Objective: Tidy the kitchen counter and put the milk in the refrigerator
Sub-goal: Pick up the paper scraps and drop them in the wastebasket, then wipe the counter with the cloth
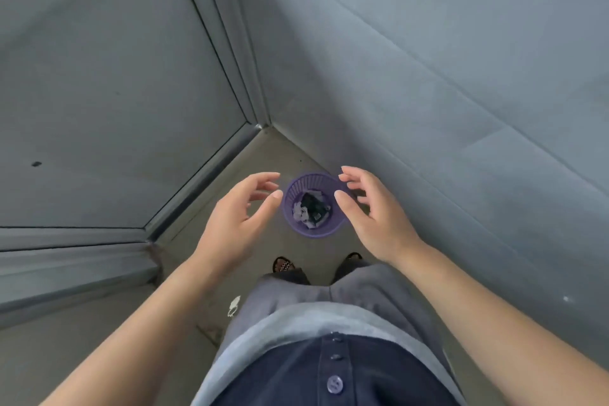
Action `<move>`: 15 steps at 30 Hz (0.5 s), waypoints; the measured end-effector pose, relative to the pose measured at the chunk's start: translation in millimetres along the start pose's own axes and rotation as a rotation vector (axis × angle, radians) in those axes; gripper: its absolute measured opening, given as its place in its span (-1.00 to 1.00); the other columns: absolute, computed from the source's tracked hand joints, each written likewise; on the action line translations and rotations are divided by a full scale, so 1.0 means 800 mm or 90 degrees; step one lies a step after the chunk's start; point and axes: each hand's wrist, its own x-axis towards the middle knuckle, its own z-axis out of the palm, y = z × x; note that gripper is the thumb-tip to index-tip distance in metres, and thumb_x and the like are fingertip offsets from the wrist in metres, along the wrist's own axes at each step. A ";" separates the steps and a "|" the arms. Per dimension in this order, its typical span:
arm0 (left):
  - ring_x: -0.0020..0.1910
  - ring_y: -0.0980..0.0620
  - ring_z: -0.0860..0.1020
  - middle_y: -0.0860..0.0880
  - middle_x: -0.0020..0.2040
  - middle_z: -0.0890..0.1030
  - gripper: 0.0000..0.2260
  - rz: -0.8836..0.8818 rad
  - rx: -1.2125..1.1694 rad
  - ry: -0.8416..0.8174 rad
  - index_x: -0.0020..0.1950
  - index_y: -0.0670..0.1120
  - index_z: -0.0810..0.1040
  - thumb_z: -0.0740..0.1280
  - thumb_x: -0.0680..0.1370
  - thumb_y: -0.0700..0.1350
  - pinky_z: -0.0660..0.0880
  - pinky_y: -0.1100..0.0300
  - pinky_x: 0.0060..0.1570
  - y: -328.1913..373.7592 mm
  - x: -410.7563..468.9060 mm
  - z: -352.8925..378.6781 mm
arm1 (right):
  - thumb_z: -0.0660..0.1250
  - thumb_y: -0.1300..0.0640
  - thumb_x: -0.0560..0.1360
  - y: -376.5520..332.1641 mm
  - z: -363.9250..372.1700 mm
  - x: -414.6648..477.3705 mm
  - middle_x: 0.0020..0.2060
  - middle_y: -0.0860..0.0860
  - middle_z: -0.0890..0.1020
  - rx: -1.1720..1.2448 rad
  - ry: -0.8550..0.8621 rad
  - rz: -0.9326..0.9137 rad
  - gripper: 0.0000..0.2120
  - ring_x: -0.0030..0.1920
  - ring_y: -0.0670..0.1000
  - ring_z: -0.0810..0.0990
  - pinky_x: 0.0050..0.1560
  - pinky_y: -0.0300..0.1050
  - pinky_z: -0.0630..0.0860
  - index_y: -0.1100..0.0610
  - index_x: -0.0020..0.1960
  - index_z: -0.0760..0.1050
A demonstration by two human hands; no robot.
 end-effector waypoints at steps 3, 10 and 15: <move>0.06 0.22 0.53 0.17 0.03 0.60 -0.74 0.033 -0.046 0.031 0.13 0.15 0.50 0.20 0.48 0.13 0.42 0.31 0.03 0.013 -0.037 -0.014 | 0.17 -0.19 0.45 -0.024 -0.014 -0.029 0.18 -0.16 0.49 0.055 0.057 -0.044 -0.57 0.22 -0.15 0.43 0.20 -0.16 0.41 -0.08 0.28 0.34; 0.07 0.21 0.54 0.19 0.02 0.61 -0.80 -0.004 -0.094 0.145 0.08 0.18 0.52 0.20 0.50 0.10 0.37 0.48 -0.02 0.001 -0.118 -0.007 | 0.16 -0.13 0.48 -0.035 -0.007 -0.077 0.10 -0.16 0.55 0.068 -0.096 -0.055 -0.67 0.13 -0.21 0.49 0.09 -0.34 0.40 -0.06 0.20 0.42; 0.05 0.23 0.54 0.21 0.02 0.60 -0.79 -0.084 -0.112 0.293 0.09 0.15 0.53 0.20 0.51 0.09 0.38 0.47 -0.02 0.001 -0.195 0.033 | 0.15 -0.09 0.50 -0.029 0.002 -0.087 0.08 -0.14 0.56 -0.022 -0.327 -0.115 -0.68 0.11 -0.23 0.49 0.09 -0.40 0.37 -0.03 0.19 0.45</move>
